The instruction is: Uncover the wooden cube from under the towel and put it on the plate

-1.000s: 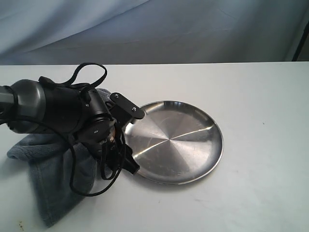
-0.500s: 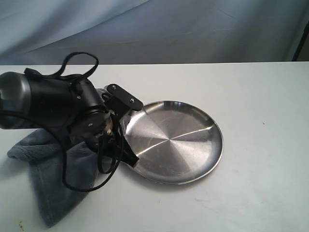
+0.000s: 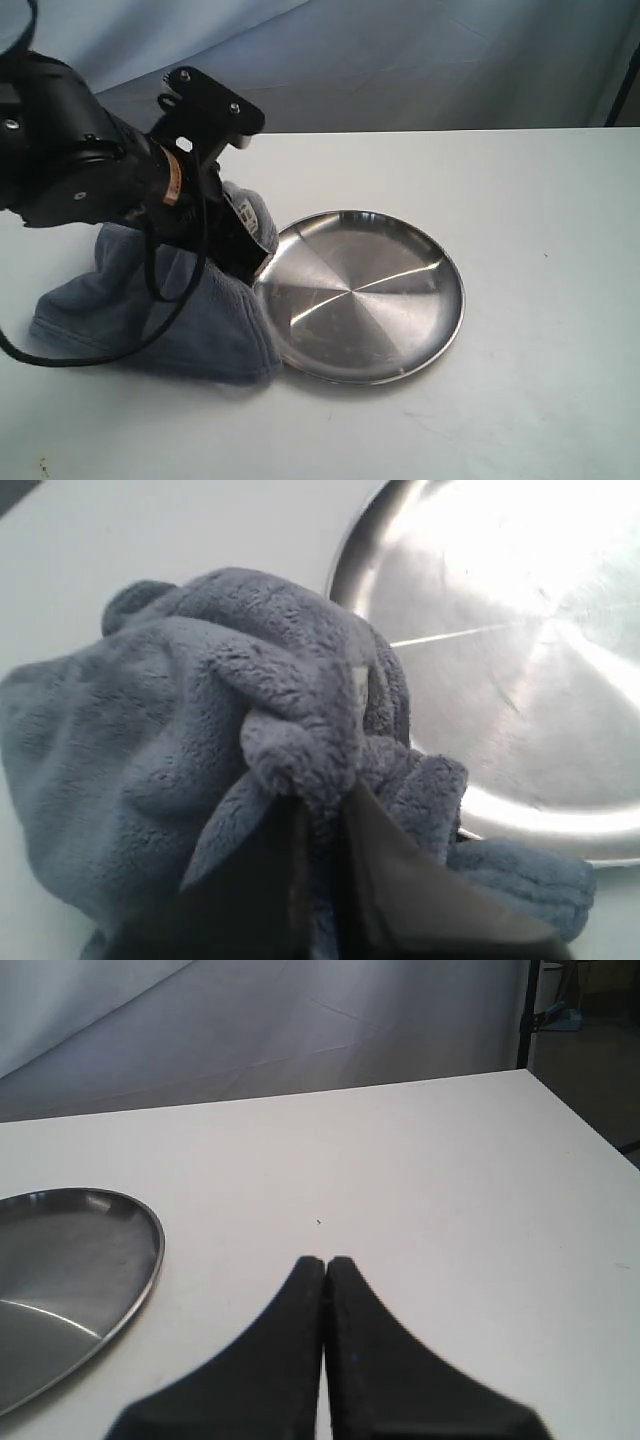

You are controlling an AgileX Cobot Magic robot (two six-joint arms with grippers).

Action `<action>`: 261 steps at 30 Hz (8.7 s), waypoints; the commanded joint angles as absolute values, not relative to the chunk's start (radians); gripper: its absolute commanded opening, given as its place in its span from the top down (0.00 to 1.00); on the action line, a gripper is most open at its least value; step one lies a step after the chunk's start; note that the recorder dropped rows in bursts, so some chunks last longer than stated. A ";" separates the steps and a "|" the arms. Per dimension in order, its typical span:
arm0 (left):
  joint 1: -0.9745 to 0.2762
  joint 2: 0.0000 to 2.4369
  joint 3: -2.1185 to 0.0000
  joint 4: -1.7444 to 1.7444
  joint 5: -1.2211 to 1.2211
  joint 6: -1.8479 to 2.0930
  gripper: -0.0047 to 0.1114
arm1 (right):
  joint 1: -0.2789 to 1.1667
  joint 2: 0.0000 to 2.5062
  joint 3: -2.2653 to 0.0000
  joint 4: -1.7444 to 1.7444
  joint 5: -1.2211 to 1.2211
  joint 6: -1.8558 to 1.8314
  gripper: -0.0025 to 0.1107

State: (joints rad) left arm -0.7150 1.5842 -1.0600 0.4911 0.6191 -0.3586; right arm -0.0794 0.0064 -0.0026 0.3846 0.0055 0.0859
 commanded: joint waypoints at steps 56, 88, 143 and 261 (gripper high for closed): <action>-0.255 1.754 -1.064 0.872 0.731 -0.549 0.56 | -0.079 0.000 0.000 0.390 0.017 0.090 0.95; -0.354 1.570 -1.064 0.637 0.764 -0.472 0.12 | -0.079 0.000 0.000 0.390 0.017 0.090 0.95; -0.614 1.910 -1.062 0.405 0.534 -0.231 0.94 | -0.079 0.000 0.000 0.390 0.017 0.090 0.95; -0.021 1.784 -1.057 0.953 0.207 -1.124 0.79 | -0.079 0.000 0.000 0.390 0.017 0.090 0.95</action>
State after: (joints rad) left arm -0.0241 1.7420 -1.0514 0.9409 0.1859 -1.1148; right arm -0.0794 0.0064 -0.0026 0.3846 0.0055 0.0859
